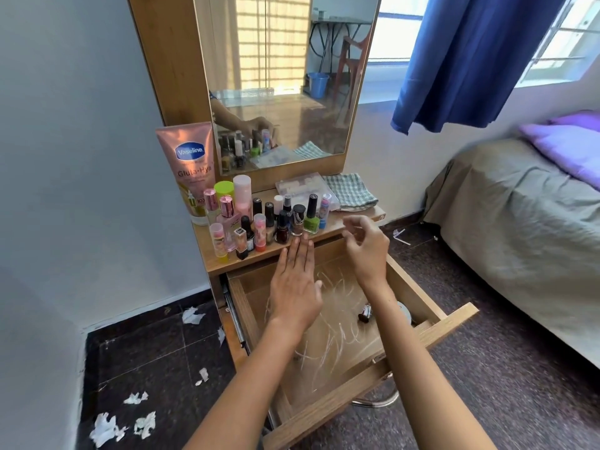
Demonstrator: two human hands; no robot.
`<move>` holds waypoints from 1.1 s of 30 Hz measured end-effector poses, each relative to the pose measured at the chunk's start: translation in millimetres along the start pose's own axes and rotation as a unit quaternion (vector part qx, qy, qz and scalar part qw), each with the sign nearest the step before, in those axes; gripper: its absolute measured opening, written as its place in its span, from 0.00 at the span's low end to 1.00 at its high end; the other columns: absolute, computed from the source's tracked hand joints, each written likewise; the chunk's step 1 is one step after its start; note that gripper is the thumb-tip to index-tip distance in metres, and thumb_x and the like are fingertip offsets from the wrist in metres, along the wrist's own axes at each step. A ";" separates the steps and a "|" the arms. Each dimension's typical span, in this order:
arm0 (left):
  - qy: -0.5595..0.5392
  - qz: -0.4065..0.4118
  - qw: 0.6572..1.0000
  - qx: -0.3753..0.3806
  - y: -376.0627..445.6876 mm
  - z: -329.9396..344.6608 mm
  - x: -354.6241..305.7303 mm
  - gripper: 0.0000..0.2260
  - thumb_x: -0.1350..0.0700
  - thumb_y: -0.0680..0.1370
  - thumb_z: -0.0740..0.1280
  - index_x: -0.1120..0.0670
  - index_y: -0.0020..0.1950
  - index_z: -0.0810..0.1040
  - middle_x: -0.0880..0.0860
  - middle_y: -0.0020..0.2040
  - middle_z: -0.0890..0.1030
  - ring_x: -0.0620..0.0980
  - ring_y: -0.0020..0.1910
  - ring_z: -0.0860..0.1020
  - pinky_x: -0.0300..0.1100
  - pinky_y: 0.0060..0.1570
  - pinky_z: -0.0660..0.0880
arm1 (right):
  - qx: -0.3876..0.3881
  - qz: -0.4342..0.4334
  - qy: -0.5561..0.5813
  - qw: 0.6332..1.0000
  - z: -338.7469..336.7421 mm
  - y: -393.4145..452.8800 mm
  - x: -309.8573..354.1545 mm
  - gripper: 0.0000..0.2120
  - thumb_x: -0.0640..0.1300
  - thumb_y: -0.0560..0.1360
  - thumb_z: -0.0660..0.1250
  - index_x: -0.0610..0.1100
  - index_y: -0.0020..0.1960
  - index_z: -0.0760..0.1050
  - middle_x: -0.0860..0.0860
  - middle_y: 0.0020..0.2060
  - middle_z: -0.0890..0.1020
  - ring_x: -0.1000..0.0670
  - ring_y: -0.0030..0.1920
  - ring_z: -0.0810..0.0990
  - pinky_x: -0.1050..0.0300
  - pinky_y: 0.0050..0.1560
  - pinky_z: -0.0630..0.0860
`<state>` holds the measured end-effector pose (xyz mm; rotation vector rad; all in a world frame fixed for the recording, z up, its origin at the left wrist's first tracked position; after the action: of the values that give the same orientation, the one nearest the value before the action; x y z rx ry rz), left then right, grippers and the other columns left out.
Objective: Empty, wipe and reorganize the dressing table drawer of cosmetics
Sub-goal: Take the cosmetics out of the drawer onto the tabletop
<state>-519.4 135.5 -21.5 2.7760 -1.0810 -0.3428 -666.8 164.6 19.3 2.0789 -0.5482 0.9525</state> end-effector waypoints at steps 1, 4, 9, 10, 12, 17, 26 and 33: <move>0.000 0.002 1.000 -0.001 -0.1 -0.1 -0.1 0.33 0.47 0.81 0.52 0.58 0.76 0.36 0.55 0.76 0.34 0.50 0.74 0.33 0.47 0.73 0.35 | 0.034 0.000 -0.024 0.999 -4.8 -1.9 -6.0 0.10 0.33 0.72 0.70 0.43 0.51 0.80 0.50 0.45 0.84 0.55 0.46 0.82 0.67 0.51 0.77; -0.001 0.005 1.000 -0.004 -0.4 -0.8 0.1 0.33 0.47 0.81 0.53 0.58 0.76 0.36 0.55 0.76 0.34 0.50 0.74 0.33 0.47 0.73 0.35 | 0.177 0.015 -0.122 0.976 -10.5 -12.1 -28.0 0.10 0.35 0.70 0.73 0.45 0.49 0.81 0.53 0.44 0.84 0.55 0.45 0.83 0.57 0.51 0.80; 0.001 0.008 1.000 -0.010 -0.7 -1.3 -0.9 0.34 0.47 0.80 0.53 0.58 0.76 0.36 0.55 0.75 0.34 0.50 0.74 0.33 0.47 0.73 0.35 | 0.334 0.030 -0.372 0.865 -15.0 -43.0 -48.6 0.24 0.56 0.68 0.75 0.49 0.60 0.76 0.51 0.56 0.79 0.49 0.59 0.76 0.58 0.50 0.70; 0.000 0.008 1.000 -0.010 -0.5 -1.5 -1.1 0.34 0.47 0.80 0.54 0.58 0.76 0.36 0.55 0.76 0.34 0.50 0.74 0.33 0.47 0.73 0.35 | 0.356 0.035 -0.406 0.841 -13.5 -48.8 -53.6 0.27 0.59 0.66 0.75 0.50 0.62 0.75 0.50 0.57 0.77 0.48 0.60 0.74 0.57 0.50 0.70; -0.002 0.011 1.000 -0.011 -0.2 -2.6 -1.7 0.34 0.47 0.80 0.54 0.58 0.76 0.37 0.55 0.76 0.35 0.50 0.74 0.34 0.47 0.73 0.35 | 0.383 0.063 -0.444 0.808 -10.1 -59.4 -64.7 0.31 0.61 0.64 0.75 0.48 0.61 0.74 0.48 0.58 0.77 0.45 0.61 0.74 0.55 0.52 0.71; 0.002 0.018 1.000 -0.014 -0.6 -5.3 -2.6 0.34 0.48 0.80 0.54 0.58 0.76 0.37 0.55 0.76 0.36 0.50 0.75 0.35 0.48 0.73 0.36 | 0.381 0.067 -0.472 0.792 -1.8 -69.9 -70.2 0.25 0.56 0.61 0.77 0.46 0.53 0.76 0.47 0.52 0.80 0.45 0.55 0.77 0.57 0.43 0.69; -0.018 0.020 0.999 -0.016 -1.0 -6.0 -2.4 0.34 0.48 0.80 0.55 0.58 0.76 0.37 0.55 0.76 0.36 0.50 0.75 0.35 0.46 0.73 0.35 | 0.203 0.244 0.210 0.925 -7.0 -32.5 -27.3 0.16 0.49 0.70 0.75 0.44 0.54 0.79 0.47 0.46 0.83 0.47 0.49 0.84 0.54 0.47 0.82; -0.021 0.018 1.000 -0.012 -0.7 -5.7 -1.5 0.34 0.48 0.80 0.54 0.58 0.76 0.36 0.55 0.76 0.36 0.50 0.75 0.35 0.46 0.72 0.34 | 0.163 0.234 0.263 0.922 2.4 -3.7 -19.1 0.17 0.39 0.68 0.77 0.40 0.56 0.79 0.42 0.50 0.84 0.45 0.50 0.84 0.53 0.53 0.80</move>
<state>-518.5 137.3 -15.9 2.7362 -1.1287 -0.4087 -675.3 166.1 1.7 1.8711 -0.6379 1.9222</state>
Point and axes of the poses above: each hand's wrist, its own y-axis towards the middle knuckle, its own z-axis out of the palm, x = y × z, the point moved 8 cm from there along y, towards the middle knuckle
